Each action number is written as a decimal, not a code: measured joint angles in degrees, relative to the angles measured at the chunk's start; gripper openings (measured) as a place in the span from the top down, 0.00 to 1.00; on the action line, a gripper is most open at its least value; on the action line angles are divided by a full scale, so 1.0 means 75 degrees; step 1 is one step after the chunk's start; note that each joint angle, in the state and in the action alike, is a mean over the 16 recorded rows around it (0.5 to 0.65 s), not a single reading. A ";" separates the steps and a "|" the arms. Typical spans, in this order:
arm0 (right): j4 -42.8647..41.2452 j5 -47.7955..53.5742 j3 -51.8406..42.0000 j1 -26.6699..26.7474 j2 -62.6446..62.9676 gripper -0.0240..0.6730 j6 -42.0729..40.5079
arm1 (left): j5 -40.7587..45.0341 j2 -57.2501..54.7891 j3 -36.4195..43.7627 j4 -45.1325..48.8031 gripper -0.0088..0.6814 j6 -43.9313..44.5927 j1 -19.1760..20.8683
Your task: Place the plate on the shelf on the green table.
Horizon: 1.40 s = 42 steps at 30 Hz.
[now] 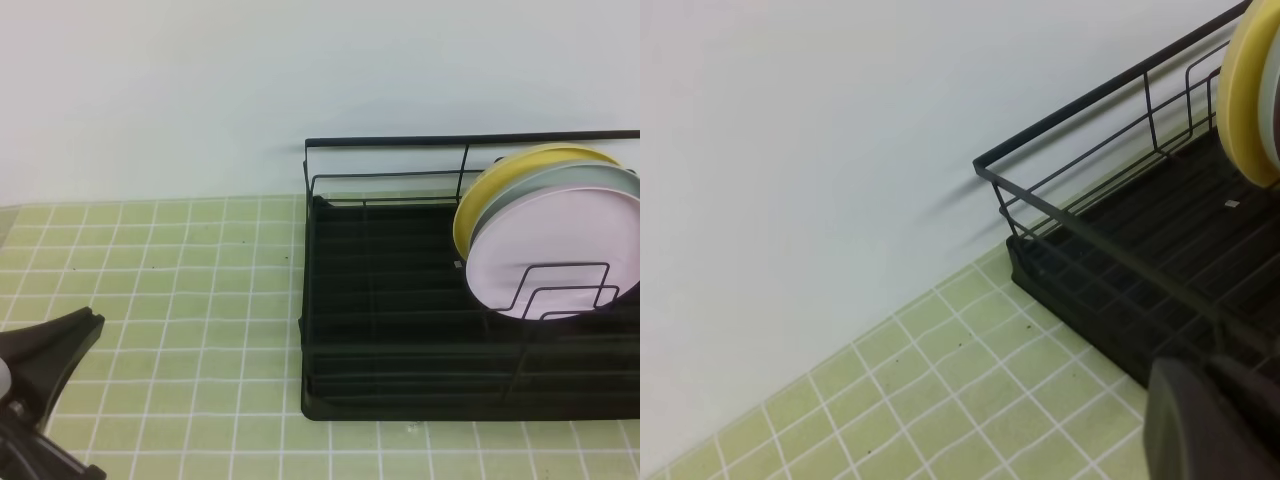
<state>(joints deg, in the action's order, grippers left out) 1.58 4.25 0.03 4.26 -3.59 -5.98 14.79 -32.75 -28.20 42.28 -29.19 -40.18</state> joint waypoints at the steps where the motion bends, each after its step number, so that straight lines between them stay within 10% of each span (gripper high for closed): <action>1: -0.0003 0.0167 -0.0008 -0.0040 0.0054 0.97 0.0032 | -0.0001 0.0000 0.0000 0.0000 0.99 0.0000 0.0000; 33: -0.0064 0.1931 0.0001 -0.0243 0.0531 0.97 0.0489 | 0.0003 -0.0003 0.0000 0.0110 0.99 0.0067 0.0000; 42: -0.0065 0.1939 0.0001 -0.0245 0.0542 0.97 0.0489 | -0.0378 0.0097 0.0016 -0.1403 0.99 0.1616 0.0518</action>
<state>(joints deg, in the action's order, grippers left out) 1.09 18.79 0.04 2.42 0.47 -2.31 11.95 -32.02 -28.08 31.76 -17.07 -36.29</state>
